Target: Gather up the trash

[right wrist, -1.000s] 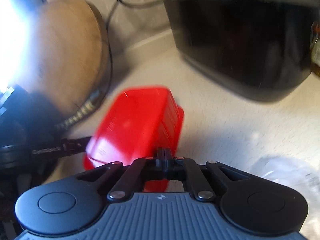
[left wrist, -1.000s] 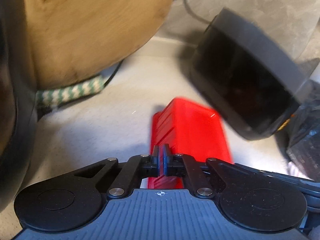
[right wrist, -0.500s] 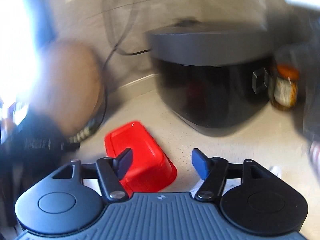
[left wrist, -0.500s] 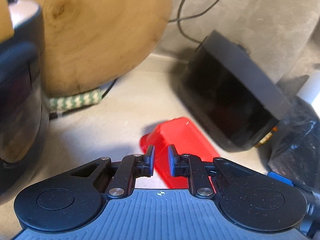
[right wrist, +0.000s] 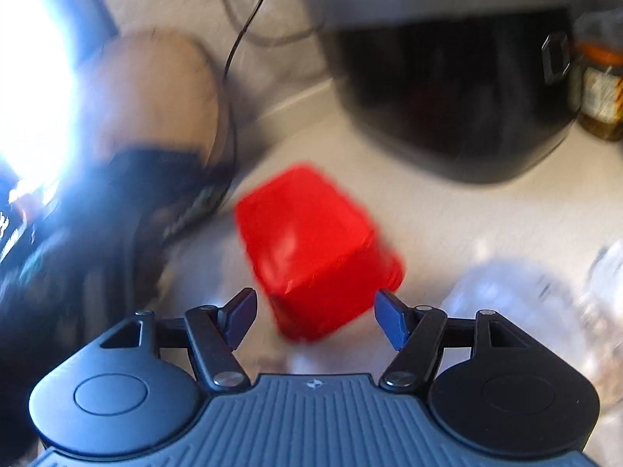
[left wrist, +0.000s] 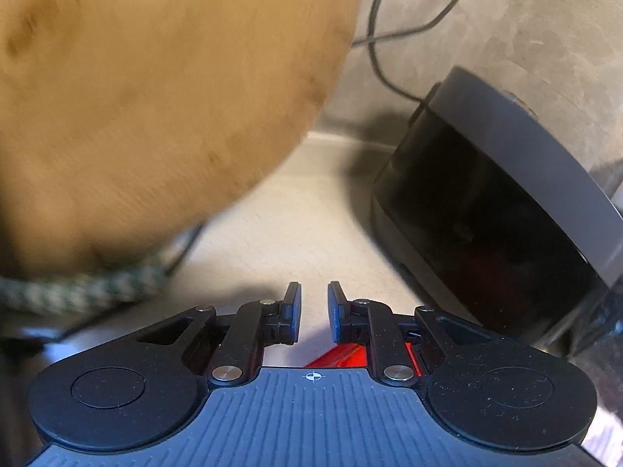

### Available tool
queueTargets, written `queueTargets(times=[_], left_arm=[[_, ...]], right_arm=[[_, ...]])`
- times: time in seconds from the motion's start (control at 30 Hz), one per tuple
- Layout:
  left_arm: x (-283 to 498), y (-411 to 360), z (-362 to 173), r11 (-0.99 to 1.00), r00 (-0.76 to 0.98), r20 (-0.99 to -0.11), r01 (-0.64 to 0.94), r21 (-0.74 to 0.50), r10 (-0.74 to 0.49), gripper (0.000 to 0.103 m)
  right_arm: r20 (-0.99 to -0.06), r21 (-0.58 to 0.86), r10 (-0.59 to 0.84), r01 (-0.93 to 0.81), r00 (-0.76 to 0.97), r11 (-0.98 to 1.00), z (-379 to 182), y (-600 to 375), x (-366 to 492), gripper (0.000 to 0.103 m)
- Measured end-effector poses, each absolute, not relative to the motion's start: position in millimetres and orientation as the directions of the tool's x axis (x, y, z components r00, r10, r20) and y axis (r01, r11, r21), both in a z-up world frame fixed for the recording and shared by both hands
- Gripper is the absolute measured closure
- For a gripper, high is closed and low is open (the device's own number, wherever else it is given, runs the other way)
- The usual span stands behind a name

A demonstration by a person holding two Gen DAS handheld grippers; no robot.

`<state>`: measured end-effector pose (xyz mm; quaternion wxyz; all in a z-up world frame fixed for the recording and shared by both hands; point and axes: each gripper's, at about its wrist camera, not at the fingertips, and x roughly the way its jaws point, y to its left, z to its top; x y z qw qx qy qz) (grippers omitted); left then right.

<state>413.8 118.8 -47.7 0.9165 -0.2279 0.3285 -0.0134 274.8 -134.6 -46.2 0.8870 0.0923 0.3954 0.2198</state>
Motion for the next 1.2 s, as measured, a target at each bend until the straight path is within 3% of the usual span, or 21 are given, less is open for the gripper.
queueTargets(times=[0.17, 0.3, 0.37, 0.43, 0.47, 0.57, 0.7, 0.9, 1.0, 1.03, 1.07, 1.1, 1.2], left_arm=[[428.6, 115.6, -72.8, 0.83, 0.721, -0.595, -0.051, -0.556, -0.355, 0.086], [418.4, 111.7, -79.6, 0.778, 0.709, -0.589, -0.093, -0.621, -0.386, 0.091], [411.9, 111.2, -76.0, 0.751, 0.711, -0.573, -0.096, -0.653, -0.407, 0.095], [405.3, 106.3, -66.9, 0.737, 0.711, -0.549, -0.065, -0.673, -0.439, 0.089], [400.4, 102.4, -61.4, 0.718, 0.709, -0.52, -0.026, -0.695, -0.477, 0.084], [393.7, 72.7, -39.9, 0.681, 0.645, -0.476, 0.094, -0.726, -0.597, 0.086], [369.9, 64.3, -4.4, 0.759, 0.712, -0.477, 0.121, -0.64, -0.516, 0.085], [358.0, 92.7, -10.2, 0.839, 0.794, -0.507, 0.005, -0.544, -0.334, 0.085], [374.3, 100.6, -31.0, 0.85, 0.786, -0.555, -0.075, -0.522, -0.272, 0.085], [376.5, 102.0, -36.4, 0.859, 0.782, -0.57, -0.091, -0.505, -0.252, 0.086], [381.3, 101.8, -40.3, 0.868, 0.776, -0.584, -0.099, -0.487, -0.239, 0.085], [386.7, 100.2, -44.7, 0.877, 0.766, -0.598, -0.096, -0.47, -0.237, 0.085], [403.6, 87.8, -55.0, 0.916, 0.744, -0.632, -0.067, -0.395, -0.218, 0.085]], right_arm=[[-0.665, 0.33, 0.453, -0.311, 0.593, 0.891, -66.5, -126.2, 284.6, 0.035], [-0.652, 0.354, 0.459, -0.294, 0.604, 0.888, -63.9, -130.2, 293.4, 0.023], [-0.64, 0.334, 0.437, -0.283, 0.632, 0.899, -56.5, -133.0, 291.7, 0.023], [-0.626, 0.33, 0.431, -0.281, 0.65, 0.901, -46.4, -137.5, 290.0, 0.023], [-0.605, 0.342, 0.456, -0.303, 0.653, 0.889, -40.1, -139.4, 291.2, 0.021], [-0.525, 0.408, 0.58, -0.414, 0.623, 0.814, -10.4, -140.7, 288.1, 0.027], [-0.478, 0.315, 0.482, -0.369, 0.734, 0.874, 32.4, -143.2, 274.9, 0.027], [-0.57, 0.506, 0.463, -0.153, 0.679, 0.849, 6.2, -198.3, 279.2, 0.027], [-0.603, 0.516, 0.389, -0.032, 0.696, 0.856, -13.7, -204.2, 278.5, 0.027], [-0.622, 0.47, 0.33, 0.001, 0.71, 0.883, -17.2, -201.7, 279.1, 0.028], [-0.643, 0.393, 0.253, 0.028, 0.723, 0.919, -20.7, -195.5, 282.7, 0.039], [-0.66, 0.307, 0.182, 0.041, 0.729, 0.951, -22.8, -188.2, 287.3, 0.057], [-0.71, 0.227, 0.152, 0.019, 0.688, 0.974, -35.9, -180.2, 299.7, 0.068]])
